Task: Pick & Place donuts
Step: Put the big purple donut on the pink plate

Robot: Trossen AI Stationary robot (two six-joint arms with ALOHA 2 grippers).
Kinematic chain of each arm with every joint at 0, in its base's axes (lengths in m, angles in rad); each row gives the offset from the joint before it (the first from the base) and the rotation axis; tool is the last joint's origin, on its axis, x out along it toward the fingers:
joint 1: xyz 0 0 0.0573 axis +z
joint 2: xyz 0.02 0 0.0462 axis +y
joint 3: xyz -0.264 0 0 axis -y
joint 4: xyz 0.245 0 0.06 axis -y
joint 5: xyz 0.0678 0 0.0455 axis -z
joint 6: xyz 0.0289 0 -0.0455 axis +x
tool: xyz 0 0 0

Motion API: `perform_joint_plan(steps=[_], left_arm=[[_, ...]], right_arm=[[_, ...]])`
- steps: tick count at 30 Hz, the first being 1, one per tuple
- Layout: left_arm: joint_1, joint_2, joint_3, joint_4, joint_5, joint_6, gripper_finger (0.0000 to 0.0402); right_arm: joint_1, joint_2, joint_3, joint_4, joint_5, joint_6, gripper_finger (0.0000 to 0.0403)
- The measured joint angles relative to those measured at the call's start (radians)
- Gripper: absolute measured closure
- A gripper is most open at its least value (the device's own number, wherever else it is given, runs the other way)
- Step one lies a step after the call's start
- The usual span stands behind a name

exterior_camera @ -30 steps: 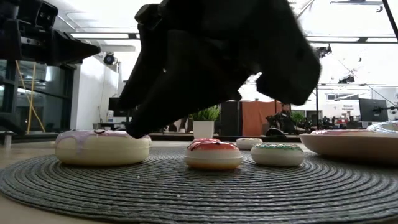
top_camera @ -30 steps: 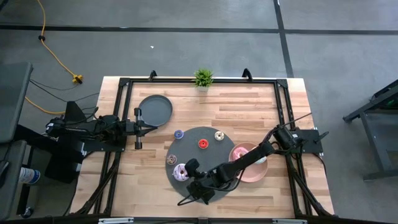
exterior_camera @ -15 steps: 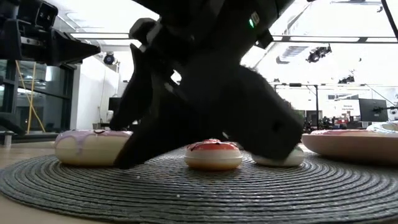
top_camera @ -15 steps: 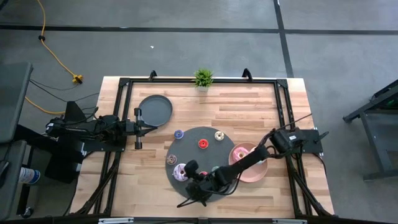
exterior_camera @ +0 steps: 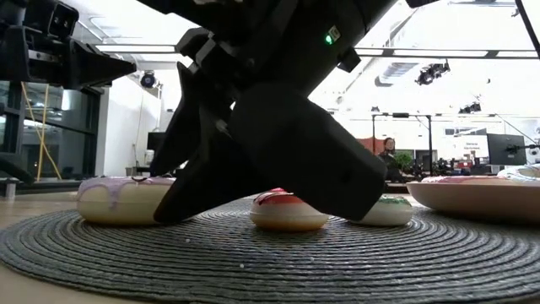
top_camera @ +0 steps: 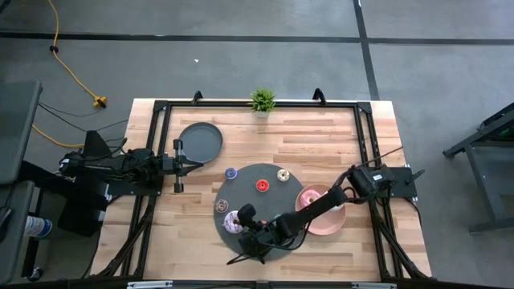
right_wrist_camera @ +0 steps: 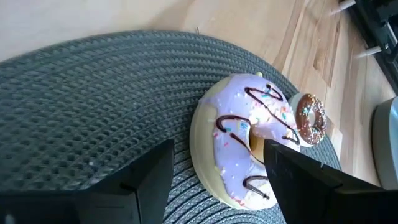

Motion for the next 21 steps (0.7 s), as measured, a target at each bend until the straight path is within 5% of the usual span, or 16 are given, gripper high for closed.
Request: perform_joint_plan(steps=[21], left_arm=[[0.0,0.0,0.0,0.0,0.0,0.0,0.0401]], right_arm=[[-0.014,0.035,0.003,0.064,-0.014,-0.135,0.0167]])
